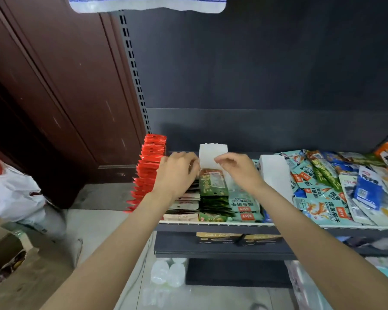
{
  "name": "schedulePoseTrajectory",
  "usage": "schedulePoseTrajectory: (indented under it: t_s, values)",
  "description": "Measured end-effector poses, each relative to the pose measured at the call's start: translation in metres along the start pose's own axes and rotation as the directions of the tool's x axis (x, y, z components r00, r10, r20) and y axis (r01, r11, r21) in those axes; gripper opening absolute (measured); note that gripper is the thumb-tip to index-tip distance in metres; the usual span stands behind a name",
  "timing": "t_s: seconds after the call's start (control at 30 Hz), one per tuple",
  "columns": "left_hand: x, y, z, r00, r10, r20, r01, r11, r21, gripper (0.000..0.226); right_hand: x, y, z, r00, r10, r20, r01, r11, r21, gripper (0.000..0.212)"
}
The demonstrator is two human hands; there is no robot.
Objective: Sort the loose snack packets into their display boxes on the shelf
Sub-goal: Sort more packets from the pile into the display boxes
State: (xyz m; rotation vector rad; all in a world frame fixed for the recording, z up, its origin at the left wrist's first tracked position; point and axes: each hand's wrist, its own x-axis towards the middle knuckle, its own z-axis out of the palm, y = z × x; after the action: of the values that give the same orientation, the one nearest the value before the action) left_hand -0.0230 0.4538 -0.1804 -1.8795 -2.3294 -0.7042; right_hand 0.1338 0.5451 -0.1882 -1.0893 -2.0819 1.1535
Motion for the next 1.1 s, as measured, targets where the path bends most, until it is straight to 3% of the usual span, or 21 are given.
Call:
schedulePoseTrajectory:
  t_s: [0.17,0.3,0.43,0.5,0.6,0.7,0.77,0.87,1.03,1.1]
  values:
    - [0.022,0.077,0.035,0.996,0.093,-0.001,-0.093,0.990,0.102,0.028,-0.012,0.052,-0.063,0.968,0.101,-0.230,-0.103,0.995,0.002,0.020]
    - [0.034,0.160,0.077,0.976,0.203,0.082,-0.197,0.978,-0.075,0.024,-0.029,0.100,-0.124,0.933,0.177,-0.314,-0.196,0.980,-0.032,0.022]
    - [0.044,0.237,0.134,0.960,0.250,0.124,-0.203,0.930,-0.307,0.023,-0.042,0.162,-0.190,0.901,0.289,-0.323,-0.370,0.900,-0.228,0.028]
    - [0.053,0.268,0.165,0.957,0.216,0.194,-0.133,0.920,-0.369,0.023,-0.045,0.199,-0.223,0.888,0.369,-0.276,-0.449,0.827,-0.339,0.044]
    - [0.068,0.308,0.209,0.900,0.067,0.430,0.126,0.906,-0.405,0.024,-0.051,0.249,-0.266,0.876,0.446,-0.181,-0.474,0.733,-0.489,0.068]
    - [0.075,0.342,0.247,0.804,-0.026,0.594,0.270,0.906,-0.325,0.025,-0.061,0.290,-0.296,0.870,0.491,-0.044,-0.396,0.643,-0.656,0.076]
    - [0.078,0.360,0.265,0.790,-0.079,0.608,0.288,0.923,-0.254,0.026,-0.067,0.308,-0.311,0.871,0.490,0.014,-0.306,0.567,-0.765,0.078]
    - [0.083,0.380,0.281,0.762,-0.170,0.624,0.376,0.901,-0.214,0.028,-0.071,0.321,-0.326,0.899,0.435,0.036,-0.255,0.590,-0.766,0.078]
    - [0.092,0.401,0.300,0.645,-0.382,0.662,0.611,0.779,-0.145,0.040,-0.066,0.336,-0.340,0.919,0.392,0.027,-0.282,0.705,-0.651,0.080]
    - [0.093,0.409,0.304,0.637,-0.407,0.655,0.636,0.758,-0.147,0.029,-0.065,0.340,-0.344,0.922,0.386,0.027,-0.279,0.714,-0.642,0.081]
